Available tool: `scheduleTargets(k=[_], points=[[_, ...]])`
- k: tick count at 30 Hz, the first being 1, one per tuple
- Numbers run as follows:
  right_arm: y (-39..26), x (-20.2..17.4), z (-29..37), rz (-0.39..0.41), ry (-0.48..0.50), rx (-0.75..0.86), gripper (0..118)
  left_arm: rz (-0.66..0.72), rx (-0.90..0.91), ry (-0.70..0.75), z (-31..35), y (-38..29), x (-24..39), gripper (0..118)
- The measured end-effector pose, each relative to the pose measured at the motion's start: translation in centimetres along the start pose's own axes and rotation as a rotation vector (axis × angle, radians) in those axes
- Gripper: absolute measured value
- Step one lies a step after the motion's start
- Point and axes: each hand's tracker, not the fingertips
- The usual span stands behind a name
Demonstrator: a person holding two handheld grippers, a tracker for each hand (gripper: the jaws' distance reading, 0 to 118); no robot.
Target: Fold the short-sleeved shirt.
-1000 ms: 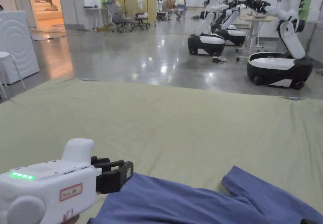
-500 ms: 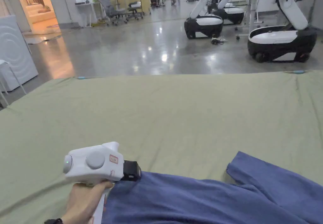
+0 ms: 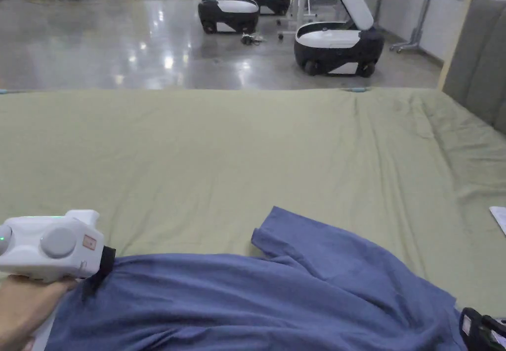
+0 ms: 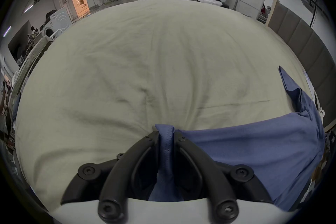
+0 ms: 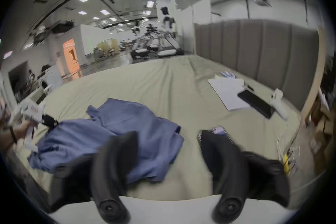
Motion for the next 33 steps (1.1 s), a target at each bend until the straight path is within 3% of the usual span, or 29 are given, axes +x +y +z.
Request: scheduleTargets(k=[5, 8, 9, 12, 16, 19, 22, 25, 33], points=[[-0.5, 1.8, -3.0, -0.266, 0.118, -0.096, 89, -0.062, -0.017, 0.024, 0.5, -0.3, 1.2, 13], [-1.3, 1.6, -5.6, -0.292, 0.061, -0.169, 88, -0.065, -0.008, 0.025, 0.8, -0.5, 1.2, 13], [-1.5, 1.5, -6.6, -0.278, 0.033, -0.224, 80, -0.059, -0.009, 0.02, 0.9, -0.5, 1.2, 13], [-2.9, 1.2, -8.1, -0.334, 0.105, -0.321, 14, -0.048, -0.009, 0.01, 0.9, -0.5, 1.0, 13], [-4.0, 0.5, -7.2, -0.391, 0.131, -0.277, 11, -0.035, 0.004, 0.005, 1.0, -0.9, 0.9, 13], [-4.0, 1.4, -6.2, -0.482, 0.158, -0.221, 9, -0.025, 0.032, -0.005, 1.9, -1.2, 0.6, 12], [-1.8, 1.4, -2.8, -0.406, 0.191, -0.117, 8, 0.014, 0.163, -0.092, 5.2, -1.0, -1.0, 7], [1.7, 0.5, -0.6, -0.318, 0.247, -0.04, 8, 0.168, 0.34, -0.24, 10.9, -0.6, -3.2, 6], [12.9, -4.6, 3.4, -0.093, 0.361, 0.193, 8, 0.134, 0.669, -0.252, 27.2, 3.0, -6.6, 6]])
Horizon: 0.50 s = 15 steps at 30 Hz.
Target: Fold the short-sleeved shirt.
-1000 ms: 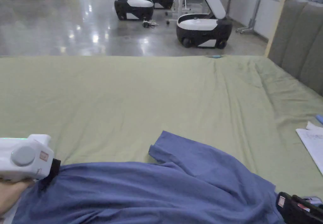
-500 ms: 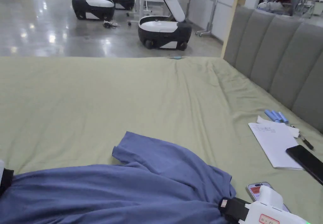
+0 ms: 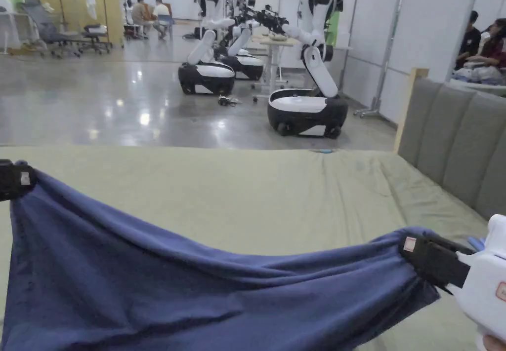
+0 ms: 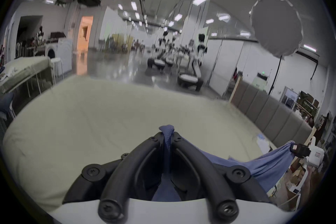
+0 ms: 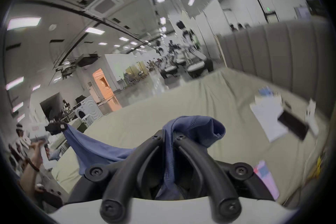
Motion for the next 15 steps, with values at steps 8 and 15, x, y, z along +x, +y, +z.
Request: scheduleTargets(k=[8, 15], points=[[11.9, -3.4, -1.1, 0.146, 0.026, 0.15, 8, -0.032, 0.186, 0.079, 5.7, 9.2, -1.0, 6], [19.2, -7.7, -4.0, 0.252, 0.001, 0.234, 8, -0.04, 0.264, 0.124, 4.6, 14.4, 0.2, 6]])
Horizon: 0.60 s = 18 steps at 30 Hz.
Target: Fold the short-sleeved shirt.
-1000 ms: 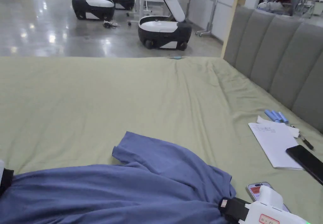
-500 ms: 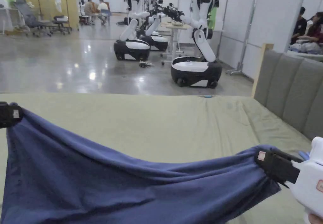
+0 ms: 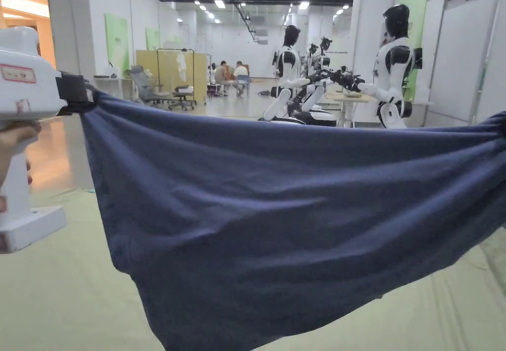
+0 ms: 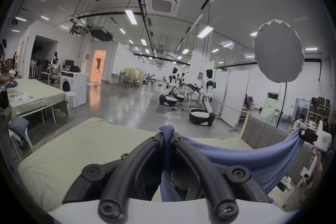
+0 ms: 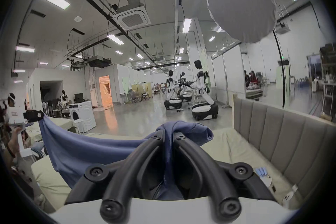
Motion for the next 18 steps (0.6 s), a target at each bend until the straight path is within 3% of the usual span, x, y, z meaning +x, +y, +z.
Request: scheduleTargets(k=[7, 14, 18], points=[[2.7, -0.2, -6.8, 0.044, -0.052, -0.012, 8, -0.054, -0.009, 0.059, -6.1, 2.1, 0.9, 6], [1.1, 0.6, -15.8, 0.114, -0.132, -0.088, 8, -0.075, -0.035, 0.098, -12.9, 0.4, 2.8, 6], [-0.2, 1.1, -21.1, 0.107, -0.174, -0.125, 8, -0.089, -0.043, 0.111, -17.2, -0.8, 3.3, 6]])
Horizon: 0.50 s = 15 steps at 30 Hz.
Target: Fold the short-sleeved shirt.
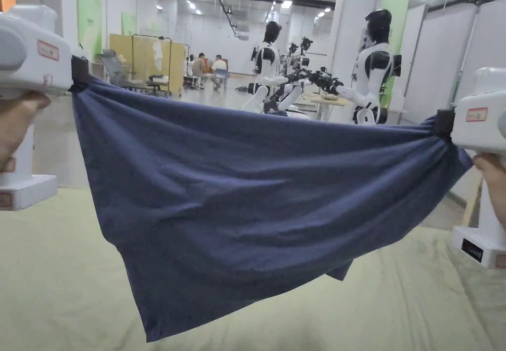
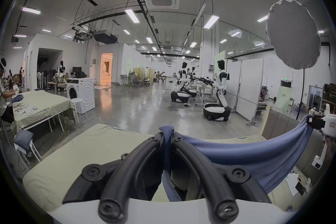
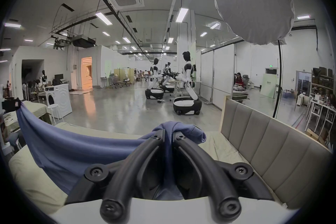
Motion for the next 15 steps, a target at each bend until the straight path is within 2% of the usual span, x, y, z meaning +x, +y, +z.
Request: scheduleTargets(k=[8, 11, 15], points=[[-2.4, 0.1, -3.8, 0.022, -0.018, -0.028, 8, 0.0, -0.034, -0.014, -3.1, -2.0, 0.4, 6], [-4.9, 0.5, -3.2, 0.019, -0.01, -0.056, 8, 0.026, -0.04, -0.052, -2.2, -4.3, -0.5, 6], [-11.0, 1.2, -0.2, 0.023, 0.028, -0.107, 8, 0.076, -0.146, -0.101, 0.5, -10.7, -2.7, 6]])
